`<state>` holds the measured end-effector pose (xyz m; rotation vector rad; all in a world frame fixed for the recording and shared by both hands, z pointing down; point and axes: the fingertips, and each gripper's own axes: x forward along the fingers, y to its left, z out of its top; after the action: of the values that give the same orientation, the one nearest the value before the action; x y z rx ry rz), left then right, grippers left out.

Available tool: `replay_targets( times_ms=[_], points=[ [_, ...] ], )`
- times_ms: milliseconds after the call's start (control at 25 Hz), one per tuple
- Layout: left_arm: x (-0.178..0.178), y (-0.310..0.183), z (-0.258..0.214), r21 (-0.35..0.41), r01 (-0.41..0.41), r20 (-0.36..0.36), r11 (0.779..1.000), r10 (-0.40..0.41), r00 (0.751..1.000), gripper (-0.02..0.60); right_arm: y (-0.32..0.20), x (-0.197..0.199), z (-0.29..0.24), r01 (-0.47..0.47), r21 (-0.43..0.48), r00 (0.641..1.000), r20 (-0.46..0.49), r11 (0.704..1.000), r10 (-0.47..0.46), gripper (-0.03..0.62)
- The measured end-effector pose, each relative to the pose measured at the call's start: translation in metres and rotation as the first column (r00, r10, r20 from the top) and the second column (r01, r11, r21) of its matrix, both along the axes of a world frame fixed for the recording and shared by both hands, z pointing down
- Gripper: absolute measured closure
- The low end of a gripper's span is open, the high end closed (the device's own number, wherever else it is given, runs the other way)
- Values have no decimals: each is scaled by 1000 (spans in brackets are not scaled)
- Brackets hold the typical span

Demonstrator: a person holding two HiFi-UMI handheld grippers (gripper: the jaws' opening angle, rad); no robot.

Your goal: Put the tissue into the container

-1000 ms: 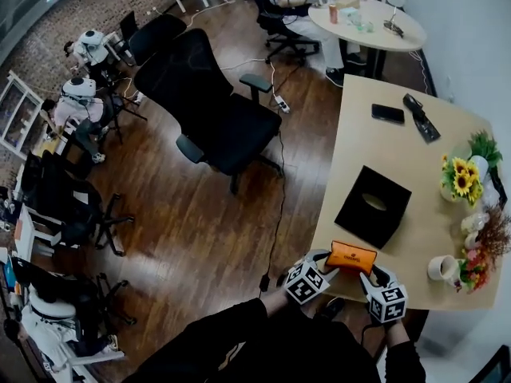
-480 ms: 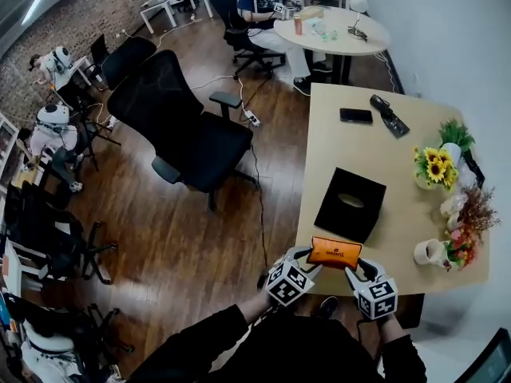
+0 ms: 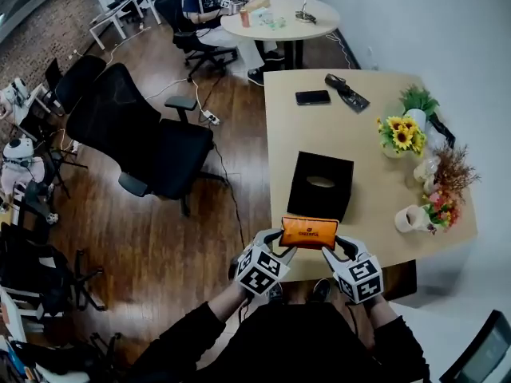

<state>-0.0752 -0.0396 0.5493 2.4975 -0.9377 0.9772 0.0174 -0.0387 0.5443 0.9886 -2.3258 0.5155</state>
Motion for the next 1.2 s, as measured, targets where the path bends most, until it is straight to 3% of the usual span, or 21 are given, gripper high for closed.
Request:
replay_targets(
  times_ms=[520, 800, 1200],
  points=[
    [-7, -45, -65, 103, -90, -24, 991, 93, 995, 402, -37, -7, -67, -76, 115, 997, -6, 990, 77, 439],
    [7, -76, -79, 134, -75, -7, 988, 76, 997, 402, -69, 7, -78, -66, 137, 998, 11, 988, 65, 439],
    [35, -125, -72, 115, -36, 18, 993, 34, 999, 402, -120, 35, -72, -30, 134, 999, 20, 990, 28, 439]
  ],
)
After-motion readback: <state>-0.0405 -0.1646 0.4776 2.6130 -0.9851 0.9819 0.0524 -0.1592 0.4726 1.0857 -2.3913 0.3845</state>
